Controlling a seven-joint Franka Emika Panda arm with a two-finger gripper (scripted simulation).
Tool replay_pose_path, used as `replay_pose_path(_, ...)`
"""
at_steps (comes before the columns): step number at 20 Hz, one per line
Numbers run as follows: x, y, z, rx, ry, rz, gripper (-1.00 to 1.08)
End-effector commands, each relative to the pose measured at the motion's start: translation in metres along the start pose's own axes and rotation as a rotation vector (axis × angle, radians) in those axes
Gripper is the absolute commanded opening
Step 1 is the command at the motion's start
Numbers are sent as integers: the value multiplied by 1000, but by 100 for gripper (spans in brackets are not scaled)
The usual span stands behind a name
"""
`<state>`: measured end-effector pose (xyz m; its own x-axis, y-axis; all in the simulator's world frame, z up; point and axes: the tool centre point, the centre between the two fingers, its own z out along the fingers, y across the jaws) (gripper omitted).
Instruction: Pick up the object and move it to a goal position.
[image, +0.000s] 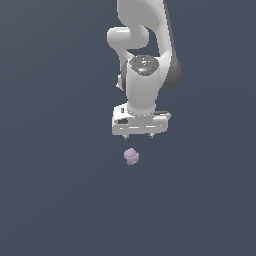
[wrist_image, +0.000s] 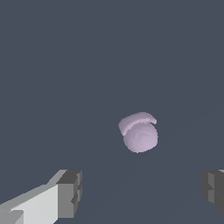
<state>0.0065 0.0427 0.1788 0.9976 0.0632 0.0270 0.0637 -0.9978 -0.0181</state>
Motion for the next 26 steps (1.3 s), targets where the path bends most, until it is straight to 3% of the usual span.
replay_pose_path(1, 1, 1, 3, -1, -1, -13, 100)
replay_pose_path(26, 11, 28, 88, -13, -29, -357, 100)
